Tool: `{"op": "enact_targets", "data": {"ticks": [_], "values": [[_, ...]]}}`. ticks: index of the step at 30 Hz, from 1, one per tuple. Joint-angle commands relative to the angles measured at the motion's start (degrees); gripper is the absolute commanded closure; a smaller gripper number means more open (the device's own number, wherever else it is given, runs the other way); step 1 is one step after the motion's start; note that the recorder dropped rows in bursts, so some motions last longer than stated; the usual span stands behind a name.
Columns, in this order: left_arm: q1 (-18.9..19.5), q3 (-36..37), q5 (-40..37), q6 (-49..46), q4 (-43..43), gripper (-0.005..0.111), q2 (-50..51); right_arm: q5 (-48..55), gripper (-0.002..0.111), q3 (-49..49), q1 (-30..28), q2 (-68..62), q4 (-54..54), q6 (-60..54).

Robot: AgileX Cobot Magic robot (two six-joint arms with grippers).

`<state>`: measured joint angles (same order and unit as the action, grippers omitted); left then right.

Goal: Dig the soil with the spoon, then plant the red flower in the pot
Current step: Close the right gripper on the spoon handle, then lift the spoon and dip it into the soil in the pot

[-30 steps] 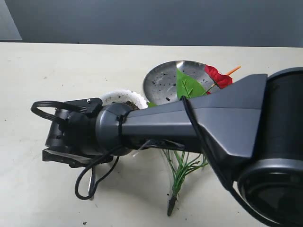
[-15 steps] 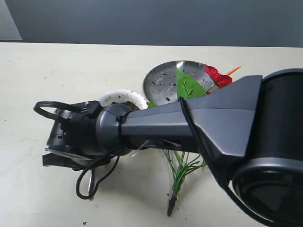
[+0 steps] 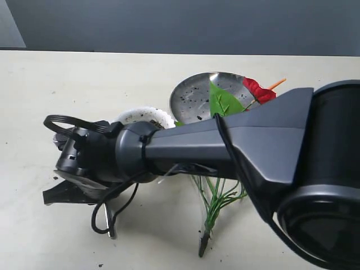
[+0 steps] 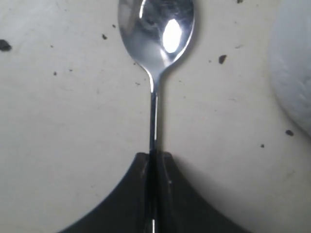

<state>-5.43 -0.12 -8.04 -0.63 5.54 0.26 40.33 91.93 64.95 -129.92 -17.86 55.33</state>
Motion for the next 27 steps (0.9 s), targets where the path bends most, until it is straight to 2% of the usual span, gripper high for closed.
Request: {"op": "enact_targets", "data": {"ticks": [1, 12, 18, 24, 27], "values": [[-0.4, 0.1, 0.7, 0.1, -0.2, 0.106, -0.3, -1.1, 0.109, -0.2, 0.3, 1.0, 1.6, -2.9], [-0.4, 0.1, 0.7, 0.1, -0.2, 0.106, -0.3, 0.7, 0.109, -0.2, 0.3, 10.3, -3.5, -8.0], [-0.4, 0.1, 0.7, 0.1, -0.2, 0.106, -0.3, 9.5, 0.109, -0.2, 0.3, 17.3, -12.3, -13.4], [-0.4, 0.1, 0.7, 0.1, -0.2, 0.106, -0.3, 22.4, 0.109, -0.2, 0.3, 22.4, -23.2, -27.4], [-0.4, 0.1, 0.7, 0.1, -0.2, 0.106, -0.3, 29.6, 0.109, -0.2, 0.3, 22.6, -25.6, -40.4]]}}
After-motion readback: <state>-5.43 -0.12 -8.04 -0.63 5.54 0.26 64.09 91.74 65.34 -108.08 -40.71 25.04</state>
